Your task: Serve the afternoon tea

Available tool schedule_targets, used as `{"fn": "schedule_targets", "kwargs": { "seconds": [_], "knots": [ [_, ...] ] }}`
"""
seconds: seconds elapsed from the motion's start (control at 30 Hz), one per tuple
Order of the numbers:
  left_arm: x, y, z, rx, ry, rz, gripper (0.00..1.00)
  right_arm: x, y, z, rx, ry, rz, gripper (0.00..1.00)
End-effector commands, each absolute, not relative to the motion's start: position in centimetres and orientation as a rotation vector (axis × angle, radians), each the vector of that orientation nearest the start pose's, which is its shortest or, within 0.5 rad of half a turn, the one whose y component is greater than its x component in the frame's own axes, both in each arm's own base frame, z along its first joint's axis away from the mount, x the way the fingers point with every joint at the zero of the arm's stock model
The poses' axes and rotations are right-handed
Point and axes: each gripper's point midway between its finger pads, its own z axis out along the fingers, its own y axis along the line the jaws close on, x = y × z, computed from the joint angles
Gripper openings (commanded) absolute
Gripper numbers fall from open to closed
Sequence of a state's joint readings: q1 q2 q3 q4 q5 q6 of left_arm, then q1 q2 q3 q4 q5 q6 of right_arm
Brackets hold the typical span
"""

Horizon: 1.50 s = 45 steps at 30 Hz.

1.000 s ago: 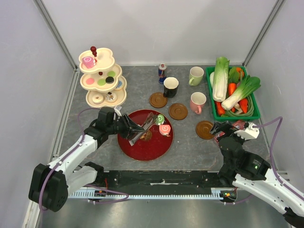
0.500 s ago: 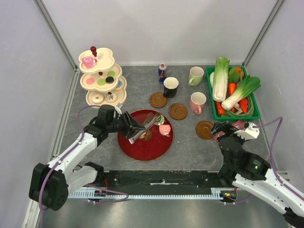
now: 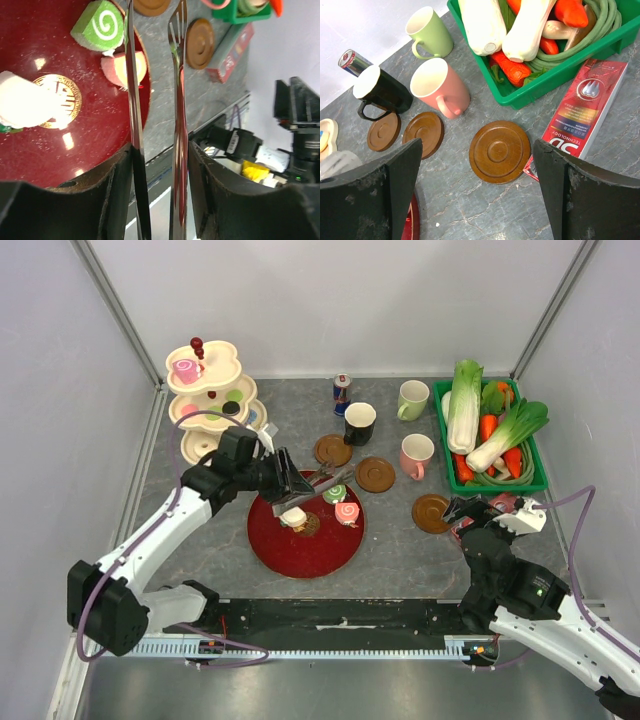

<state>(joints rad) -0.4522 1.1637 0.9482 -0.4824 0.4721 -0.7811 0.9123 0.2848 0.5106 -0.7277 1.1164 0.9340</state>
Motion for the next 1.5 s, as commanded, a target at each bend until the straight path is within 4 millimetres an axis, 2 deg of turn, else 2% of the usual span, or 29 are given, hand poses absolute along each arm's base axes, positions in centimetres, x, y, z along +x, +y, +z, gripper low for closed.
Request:
{"fn": "schedule_targets", "kwargs": {
  "seconds": [0.0,0.17,0.4,0.73,0.9,1.23,1.47],
  "knots": [
    [23.8,-22.7,19.2,0.013,2.490,-0.972,0.52,19.9,1.7,19.7,0.672,1.632,0.156,0.98],
    [23.9,-22.6,18.6,0.086,2.501,-0.847,0.52,19.9,1.8,19.7,0.672,1.633,0.157,0.98],
    [24.0,-23.8,17.4,0.122,2.532,-0.860,0.52,19.9,1.8,19.7,0.674,1.630,0.161,0.98],
    [24.2,-24.0,16.8,0.128,2.539,-0.828,0.53,19.9,1.7,19.5,0.673,1.633,0.153,0.98],
    [23.9,-24.7,16.3,0.164,2.575,-0.859,0.53,19.8,1.7,19.6,0.676,1.629,0.158,0.98],
    [23.4,-24.8,15.1,0.153,2.684,-0.847,0.53,19.8,1.6,19.7,0.683,1.624,0.167,0.98],
    [22.5,-25.1,16.0,0.161,2.708,-0.894,0.54,19.8,1.7,19.6,0.681,1.626,0.169,0.98]
  ]
}}
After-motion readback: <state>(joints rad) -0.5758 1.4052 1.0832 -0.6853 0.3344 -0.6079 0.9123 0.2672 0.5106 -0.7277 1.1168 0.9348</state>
